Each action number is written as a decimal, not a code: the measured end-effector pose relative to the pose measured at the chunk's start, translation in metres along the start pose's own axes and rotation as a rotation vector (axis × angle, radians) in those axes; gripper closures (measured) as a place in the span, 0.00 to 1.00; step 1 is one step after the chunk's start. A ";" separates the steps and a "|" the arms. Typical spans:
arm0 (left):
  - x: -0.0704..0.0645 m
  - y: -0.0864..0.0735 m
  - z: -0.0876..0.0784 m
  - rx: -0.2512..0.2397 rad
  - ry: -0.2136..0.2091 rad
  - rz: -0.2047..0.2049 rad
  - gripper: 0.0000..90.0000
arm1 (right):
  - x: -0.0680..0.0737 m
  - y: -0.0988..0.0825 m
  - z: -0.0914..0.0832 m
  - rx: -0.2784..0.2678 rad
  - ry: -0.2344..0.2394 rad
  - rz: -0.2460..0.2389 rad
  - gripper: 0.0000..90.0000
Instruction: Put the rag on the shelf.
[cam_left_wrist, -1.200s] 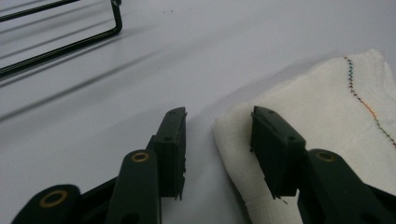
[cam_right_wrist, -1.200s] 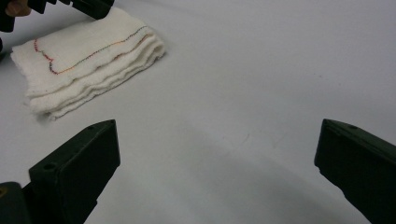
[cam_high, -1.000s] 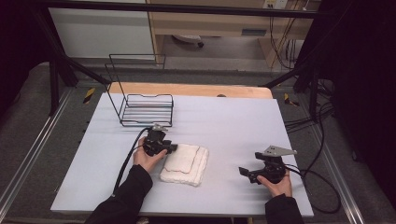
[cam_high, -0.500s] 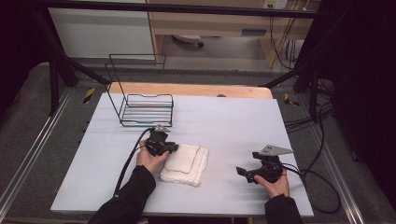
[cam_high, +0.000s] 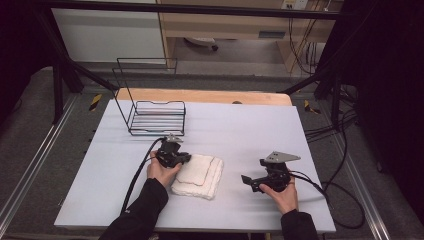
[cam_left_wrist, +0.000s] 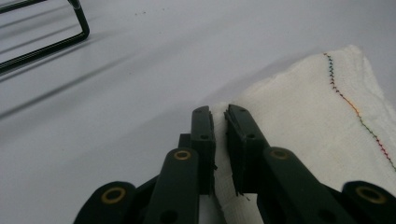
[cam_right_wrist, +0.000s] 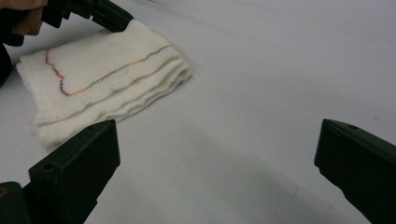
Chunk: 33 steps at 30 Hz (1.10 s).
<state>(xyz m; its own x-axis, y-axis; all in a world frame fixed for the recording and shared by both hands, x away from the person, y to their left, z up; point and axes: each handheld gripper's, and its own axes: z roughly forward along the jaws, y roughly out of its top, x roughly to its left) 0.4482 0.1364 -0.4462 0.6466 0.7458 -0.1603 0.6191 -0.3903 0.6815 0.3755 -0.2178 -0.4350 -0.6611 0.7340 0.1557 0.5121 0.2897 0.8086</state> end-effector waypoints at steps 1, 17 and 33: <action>-0.001 0.000 0.000 0.002 0.004 0.003 0.90 | 0.001 0.002 0.002 0.000 0.001 0.008 0.01; 0.001 0.000 0.000 -0.001 -0.005 0.000 0.91 | 0.021 0.025 0.036 0.010 -0.023 0.016 0.01; 0.001 -0.001 0.000 -0.005 -0.006 0.009 0.91 | 0.035 0.045 0.087 0.046 -0.058 0.059 0.20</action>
<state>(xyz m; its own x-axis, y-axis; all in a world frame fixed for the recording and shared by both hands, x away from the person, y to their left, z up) 0.4484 0.1369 -0.4471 0.6545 0.7393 -0.1582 0.6110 -0.3939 0.6866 0.4229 -0.1255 -0.4427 -0.5970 0.7844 0.1683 0.5744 0.2716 0.7722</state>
